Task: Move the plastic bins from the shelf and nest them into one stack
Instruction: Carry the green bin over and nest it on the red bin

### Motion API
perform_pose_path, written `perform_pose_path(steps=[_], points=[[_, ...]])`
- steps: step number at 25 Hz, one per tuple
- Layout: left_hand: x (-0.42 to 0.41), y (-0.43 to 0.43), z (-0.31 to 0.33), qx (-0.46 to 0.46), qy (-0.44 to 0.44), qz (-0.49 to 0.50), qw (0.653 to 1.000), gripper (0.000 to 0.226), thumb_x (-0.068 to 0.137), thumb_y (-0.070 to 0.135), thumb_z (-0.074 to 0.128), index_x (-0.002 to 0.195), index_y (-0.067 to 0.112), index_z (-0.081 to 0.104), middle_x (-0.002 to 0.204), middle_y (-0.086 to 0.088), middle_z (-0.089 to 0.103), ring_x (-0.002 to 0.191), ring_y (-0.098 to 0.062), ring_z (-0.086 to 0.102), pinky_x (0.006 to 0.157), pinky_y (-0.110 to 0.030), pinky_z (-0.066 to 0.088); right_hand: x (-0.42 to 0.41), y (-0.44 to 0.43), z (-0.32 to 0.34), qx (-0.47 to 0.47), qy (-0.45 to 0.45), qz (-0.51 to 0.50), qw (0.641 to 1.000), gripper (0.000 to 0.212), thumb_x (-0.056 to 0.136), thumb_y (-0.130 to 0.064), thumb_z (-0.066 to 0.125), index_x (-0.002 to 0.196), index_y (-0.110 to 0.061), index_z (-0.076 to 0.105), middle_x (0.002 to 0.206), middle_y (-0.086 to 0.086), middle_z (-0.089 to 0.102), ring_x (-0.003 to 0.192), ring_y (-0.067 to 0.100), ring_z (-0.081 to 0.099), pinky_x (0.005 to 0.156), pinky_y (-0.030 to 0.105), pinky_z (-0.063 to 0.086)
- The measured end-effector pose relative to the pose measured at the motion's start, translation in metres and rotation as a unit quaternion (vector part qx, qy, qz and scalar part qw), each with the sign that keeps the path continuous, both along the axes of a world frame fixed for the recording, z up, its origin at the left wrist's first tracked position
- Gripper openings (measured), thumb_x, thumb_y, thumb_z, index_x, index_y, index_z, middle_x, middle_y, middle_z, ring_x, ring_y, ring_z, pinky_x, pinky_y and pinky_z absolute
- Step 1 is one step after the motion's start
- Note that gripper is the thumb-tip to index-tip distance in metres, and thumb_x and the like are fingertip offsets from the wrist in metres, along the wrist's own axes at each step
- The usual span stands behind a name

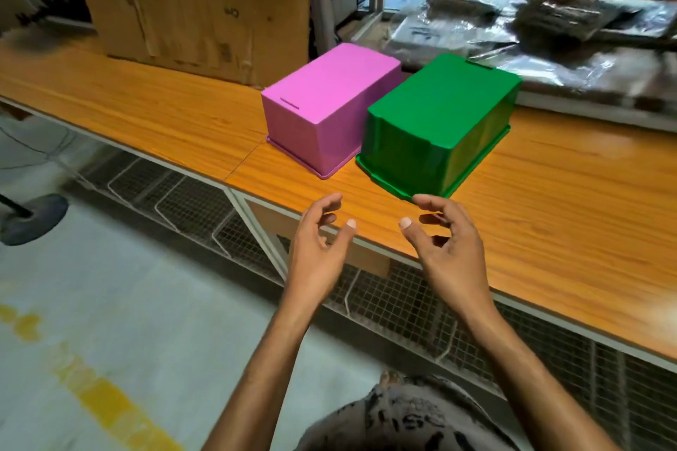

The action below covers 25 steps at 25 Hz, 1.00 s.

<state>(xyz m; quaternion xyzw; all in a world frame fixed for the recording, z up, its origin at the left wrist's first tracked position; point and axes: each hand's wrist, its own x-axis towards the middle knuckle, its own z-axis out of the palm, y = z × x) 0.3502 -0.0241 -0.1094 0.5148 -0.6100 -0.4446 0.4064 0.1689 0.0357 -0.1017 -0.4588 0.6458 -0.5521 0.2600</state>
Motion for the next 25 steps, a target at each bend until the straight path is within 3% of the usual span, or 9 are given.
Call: perform_pose_path(steps=[4, 7, 10, 13, 17, 20, 25], points=[[-0.016, -0.059, 0.001, -0.009, 0.004, -0.026, 1.0, 0.043, 0.096, 0.017, 0.07, 0.136, 0.029, 0.059, 0.132, 0.009, 0.063, 0.121, -0.007, 0.058, 0.097, -0.031, 0.051, -0.013, -0.038, -0.003, -0.001, 0.034, -0.049, 0.998, 0.043, 0.091, -0.025, 0.075, 0.131, -0.031, 0.06, 0.121, -0.015, 0.056, 0.109, -0.005, 0.056, 0.074, 0.01, 0.048], [-0.03, -0.093, -0.002, -0.007, -0.003, -0.052, 0.999, 0.044, 0.096, 0.015, 0.07, 0.137, 0.024, 0.059, 0.133, 0.005, 0.063, 0.118, -0.011, 0.06, 0.096, -0.028, 0.05, -0.015, -0.056, -0.005, 0.008, 0.068, -0.094, 0.993, 0.048, 0.091, -0.024, 0.075, 0.135, -0.028, 0.058, 0.125, -0.009, 0.052, 0.11, -0.012, 0.051, 0.079, 0.006, 0.045], [-0.04, -0.13, -0.003, -0.027, -0.013, -0.094, 0.995, 0.045, 0.094, 0.015, 0.071, 0.137, 0.024, 0.059, 0.135, 0.005, 0.063, 0.119, -0.011, 0.06, 0.095, -0.019, 0.048, -0.015, -0.076, -0.007, 0.01, 0.099, -0.153, 0.983, 0.055, 0.09, -0.027, 0.075, 0.14, -0.03, 0.051, 0.132, -0.007, 0.045, 0.116, 0.0, 0.051, 0.094, 0.022, 0.05], [-0.051, -0.166, -0.008, -0.012, -0.03, -0.144, 0.989, 0.053, 0.093, 0.018, 0.072, 0.142, 0.026, 0.053, 0.144, 0.004, 0.056, 0.128, -0.012, 0.056, 0.099, -0.013, 0.044, -0.012, -0.095, -0.014, 0.023, 0.11, -0.205, 0.972, 0.061, 0.089, -0.03, 0.075, 0.143, -0.029, 0.046, 0.137, -0.004, 0.042, 0.126, 0.013, 0.05, 0.098, 0.038, 0.054], [-0.06, -0.199, -0.007, 0.014, -0.061, -0.183, 0.981, 0.074, 0.096, 0.023, 0.07, 0.158, 0.027, 0.03, 0.159, -0.001, 0.033, 0.146, -0.016, 0.038, 0.118, -0.034, 0.036, -0.009, -0.114, -0.029, 0.068, 0.1, -0.266, 0.956, 0.071, 0.087, -0.023, 0.074, 0.148, -0.025, 0.037, 0.145, -0.001, 0.04, 0.134, 0.019, 0.045, 0.105, 0.046, 0.051], [-0.064, -0.22, -0.012, 0.061, -0.098, -0.219, 0.969, 0.087, 0.098, 0.028, 0.067, 0.165, 0.021, 0.011, 0.172, -0.002, 0.014, 0.157, -0.018, 0.018, 0.124, -0.036, 0.021, -0.007, -0.126, -0.043, 0.167, 0.065, -0.27, 0.946, 0.084, 0.083, -0.013, 0.071, 0.156, -0.018, 0.03, 0.155, 0.006, 0.039, 0.143, 0.027, 0.035, 0.119, 0.046, 0.036], [-0.069, -0.243, -0.027, 0.087, -0.082, -0.249, 0.961, 0.085, 0.096, 0.034, 0.069, 0.165, 0.021, 0.02, 0.169, -0.001, 0.025, 0.154, -0.017, 0.026, 0.125, -0.038, 0.026, 0.005, -0.141, -0.037, 0.185, 0.025, -0.266, 0.946, 0.089, 0.074, -0.021, 0.072, 0.155, -0.028, 0.034, 0.152, 0.005, 0.046, 0.14, 0.028, 0.043, 0.115, 0.052, 0.041]])
